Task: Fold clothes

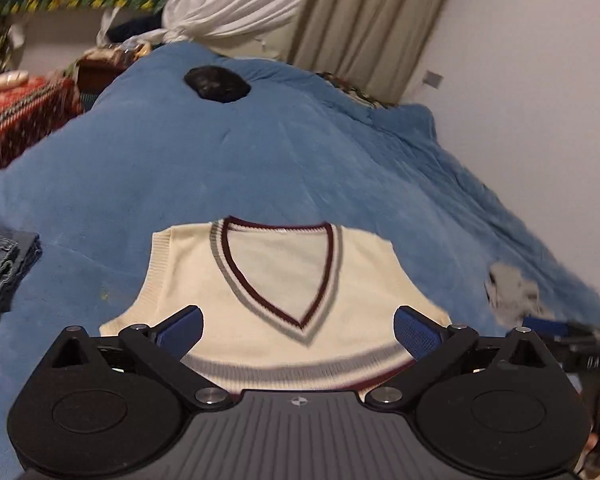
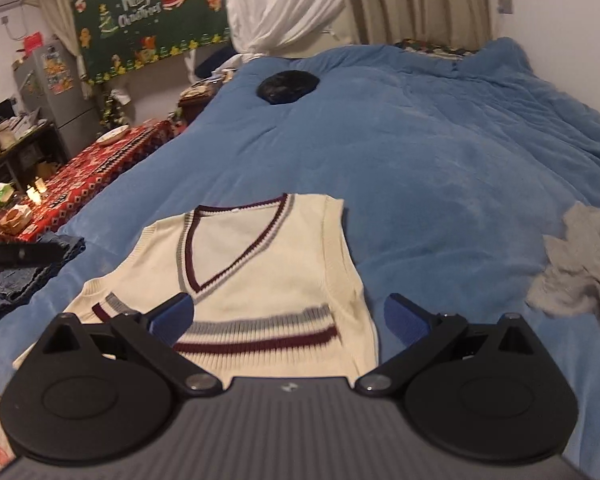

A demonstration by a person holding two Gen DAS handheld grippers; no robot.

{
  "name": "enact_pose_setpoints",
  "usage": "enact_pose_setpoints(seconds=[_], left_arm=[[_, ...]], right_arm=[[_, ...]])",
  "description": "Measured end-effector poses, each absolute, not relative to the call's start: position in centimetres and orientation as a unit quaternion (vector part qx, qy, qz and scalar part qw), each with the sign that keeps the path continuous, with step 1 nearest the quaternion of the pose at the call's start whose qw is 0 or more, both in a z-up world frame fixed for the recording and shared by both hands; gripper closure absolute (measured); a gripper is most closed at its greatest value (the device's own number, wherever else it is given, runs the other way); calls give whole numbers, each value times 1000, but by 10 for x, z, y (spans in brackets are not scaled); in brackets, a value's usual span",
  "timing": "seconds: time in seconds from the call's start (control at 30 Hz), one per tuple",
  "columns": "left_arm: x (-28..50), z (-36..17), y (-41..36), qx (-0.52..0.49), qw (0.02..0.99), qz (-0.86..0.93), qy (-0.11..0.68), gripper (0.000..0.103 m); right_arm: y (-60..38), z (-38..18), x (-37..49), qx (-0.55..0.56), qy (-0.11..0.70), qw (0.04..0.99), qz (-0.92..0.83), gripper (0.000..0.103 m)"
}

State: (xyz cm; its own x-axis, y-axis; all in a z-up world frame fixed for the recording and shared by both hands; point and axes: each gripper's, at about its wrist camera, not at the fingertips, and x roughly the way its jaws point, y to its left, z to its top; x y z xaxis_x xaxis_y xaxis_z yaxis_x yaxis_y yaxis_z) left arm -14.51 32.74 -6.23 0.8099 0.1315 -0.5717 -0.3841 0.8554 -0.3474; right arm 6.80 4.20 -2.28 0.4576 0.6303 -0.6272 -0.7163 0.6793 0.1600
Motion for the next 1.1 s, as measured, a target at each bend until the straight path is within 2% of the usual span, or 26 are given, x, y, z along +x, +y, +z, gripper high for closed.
enact_pose_setpoints(seconds=[0.17,0.33,0.53,0.6,0.67,0.83,0.93,1.0,1.03,1.07,1.1], left_arm=[[-122,-58,352,-195,928,157,277,3],[-100,-57,371,-84,941,174,277,3],[-59,-87,424,-56,928,145,340,3],[-44,-100,440,-48,922,134,360,4],[-31,-112,453,-33,918,122,377,6],[-2,-129,478,-37,913,68,402,6],[12,-140,485,-28,907,55,417,6],[22,-150,491,-31,899,45,434,12],[26,-155,494,-32,895,39,443,18],[30,-160,497,-35,891,33,451,27],[31,-163,498,-41,888,25,458,33]], right_arm=[[73,-32,104,-106,335,843,408,1],[99,-35,138,-161,316,830,432,1],[136,-42,188,-208,306,813,449,1],[151,-47,205,-225,302,804,460,7],[171,-55,224,-242,309,792,468,20],[218,-78,264,-265,337,756,494,30],[239,-96,274,-292,359,730,503,48],[248,-107,279,-306,371,716,506,54],[250,-111,280,-308,377,713,505,61],[252,-115,281,-308,382,710,504,76],[251,-116,279,-305,384,710,505,81]])
